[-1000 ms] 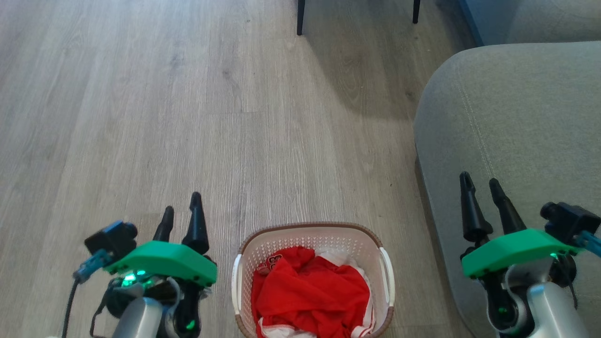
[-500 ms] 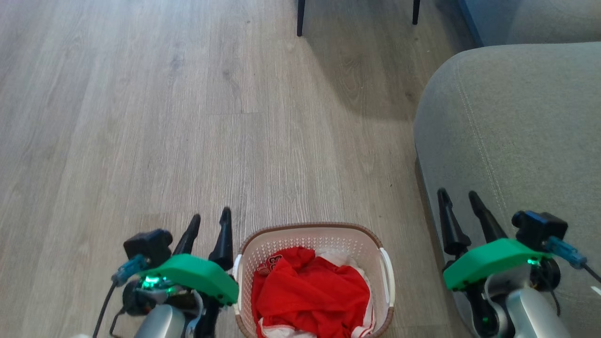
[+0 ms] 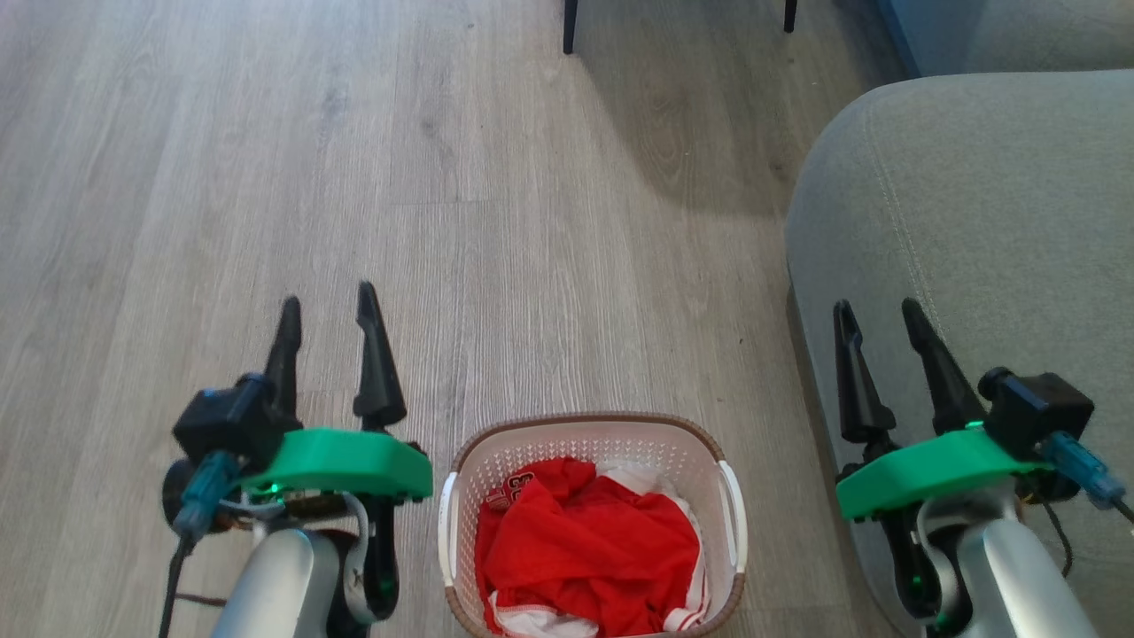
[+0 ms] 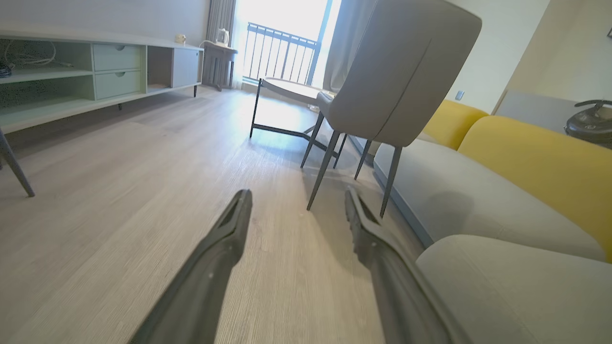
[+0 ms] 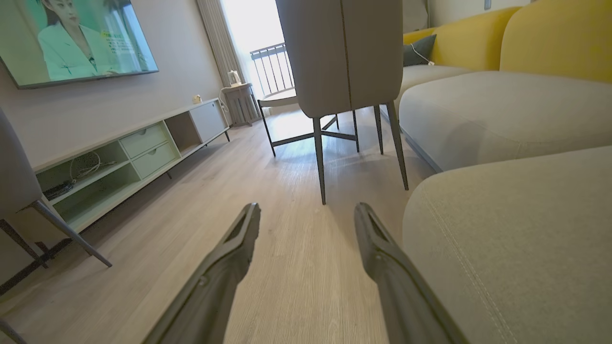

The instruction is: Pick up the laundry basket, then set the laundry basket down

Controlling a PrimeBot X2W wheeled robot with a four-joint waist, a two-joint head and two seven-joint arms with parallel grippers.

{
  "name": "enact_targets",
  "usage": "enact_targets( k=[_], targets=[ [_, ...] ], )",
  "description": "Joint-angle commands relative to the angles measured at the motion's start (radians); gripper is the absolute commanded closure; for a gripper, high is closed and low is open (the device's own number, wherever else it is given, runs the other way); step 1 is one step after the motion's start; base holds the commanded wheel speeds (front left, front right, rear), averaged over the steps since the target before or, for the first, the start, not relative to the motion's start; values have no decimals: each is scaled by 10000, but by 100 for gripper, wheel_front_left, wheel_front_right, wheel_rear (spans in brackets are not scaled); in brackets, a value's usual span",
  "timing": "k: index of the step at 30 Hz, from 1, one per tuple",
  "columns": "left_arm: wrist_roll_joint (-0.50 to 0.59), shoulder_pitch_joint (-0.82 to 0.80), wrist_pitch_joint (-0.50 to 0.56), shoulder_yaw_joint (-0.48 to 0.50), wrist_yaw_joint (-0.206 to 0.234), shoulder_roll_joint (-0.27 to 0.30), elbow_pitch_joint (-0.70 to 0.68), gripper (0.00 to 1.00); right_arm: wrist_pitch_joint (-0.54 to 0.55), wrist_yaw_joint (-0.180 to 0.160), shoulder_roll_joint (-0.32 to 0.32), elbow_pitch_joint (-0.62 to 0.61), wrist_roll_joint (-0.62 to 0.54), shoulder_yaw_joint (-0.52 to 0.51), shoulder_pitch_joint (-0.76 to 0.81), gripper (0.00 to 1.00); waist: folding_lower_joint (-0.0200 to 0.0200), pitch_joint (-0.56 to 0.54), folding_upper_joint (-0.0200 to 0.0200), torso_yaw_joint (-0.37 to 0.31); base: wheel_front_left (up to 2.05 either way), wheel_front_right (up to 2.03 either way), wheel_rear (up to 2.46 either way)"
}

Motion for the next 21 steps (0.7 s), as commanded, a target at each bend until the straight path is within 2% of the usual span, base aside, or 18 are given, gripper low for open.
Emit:
enact_targets(
  k=[1, 9, 12, 15, 21],
  targets=[
    [336, -465, -144, 212, 156, -12, -658, 0, -154, 50, 30, -588, -378, 211, -471, 0, 0, 12, -1, 6, 0, 0, 0],
    [1782, -293, -381, -138, 892, 14, -1322, 0, -389, 54, 136, -1053, -1145, 208, -281, 0, 0, -33, -1, 30, 0, 0, 0],
    [1959, -164, -441, -286, 924, 65, -1005, 0, -448, 55, 149, -1071, -1379, 246, -236, 0, 0, -79, -1, 32, 0, 0, 0],
    [1974, -28, -530, -451, 647, 71, -228, 0, -536, 57, 168, -867, -1727, 196, -110, 0, 0, -143, -1, 33, 0, 0, 0],
    [1968, 10, -707, -520, -172, 25, 776, 0, -711, 59, 195, -82, -2381, 118, 28, 0, -1, -147, -1, 30, 0, 0, 0]
  ],
)
